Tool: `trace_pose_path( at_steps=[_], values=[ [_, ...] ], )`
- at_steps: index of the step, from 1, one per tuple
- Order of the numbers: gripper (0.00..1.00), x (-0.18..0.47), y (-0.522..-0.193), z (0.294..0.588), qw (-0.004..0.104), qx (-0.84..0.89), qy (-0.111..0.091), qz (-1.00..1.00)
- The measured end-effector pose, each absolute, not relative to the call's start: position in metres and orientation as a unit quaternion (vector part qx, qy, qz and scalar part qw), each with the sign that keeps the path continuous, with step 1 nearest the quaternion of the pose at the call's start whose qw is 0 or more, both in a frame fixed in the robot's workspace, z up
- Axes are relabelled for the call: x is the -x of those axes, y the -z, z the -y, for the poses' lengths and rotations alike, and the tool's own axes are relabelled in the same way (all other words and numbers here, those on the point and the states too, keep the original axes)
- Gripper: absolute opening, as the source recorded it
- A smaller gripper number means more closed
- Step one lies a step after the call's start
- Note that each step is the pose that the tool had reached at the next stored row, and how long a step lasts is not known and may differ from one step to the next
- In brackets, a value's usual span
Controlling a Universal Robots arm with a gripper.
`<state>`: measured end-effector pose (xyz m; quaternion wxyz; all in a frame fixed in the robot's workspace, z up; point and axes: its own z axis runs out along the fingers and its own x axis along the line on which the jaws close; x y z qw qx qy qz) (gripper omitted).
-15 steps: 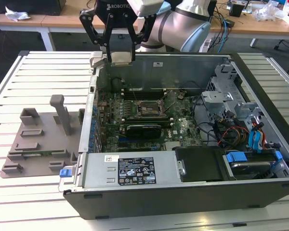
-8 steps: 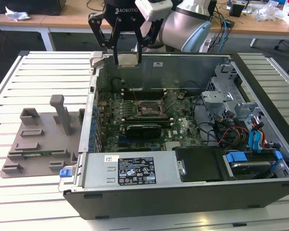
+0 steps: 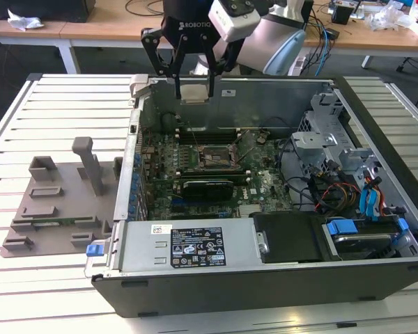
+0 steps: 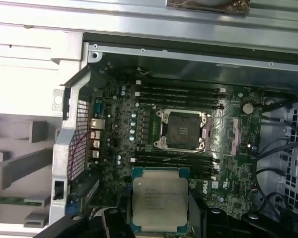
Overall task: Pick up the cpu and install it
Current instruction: 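Pick up the cpu and move it towards the insertion slot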
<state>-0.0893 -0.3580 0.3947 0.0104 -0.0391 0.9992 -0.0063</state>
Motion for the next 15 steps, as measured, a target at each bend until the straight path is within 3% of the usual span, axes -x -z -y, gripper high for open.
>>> trace_pose_path(
  at_steps=[15],
  values=[
    [0.55,0.060,-0.366,0.348,0.010,0.039,0.008,-0.999]
  ],
)
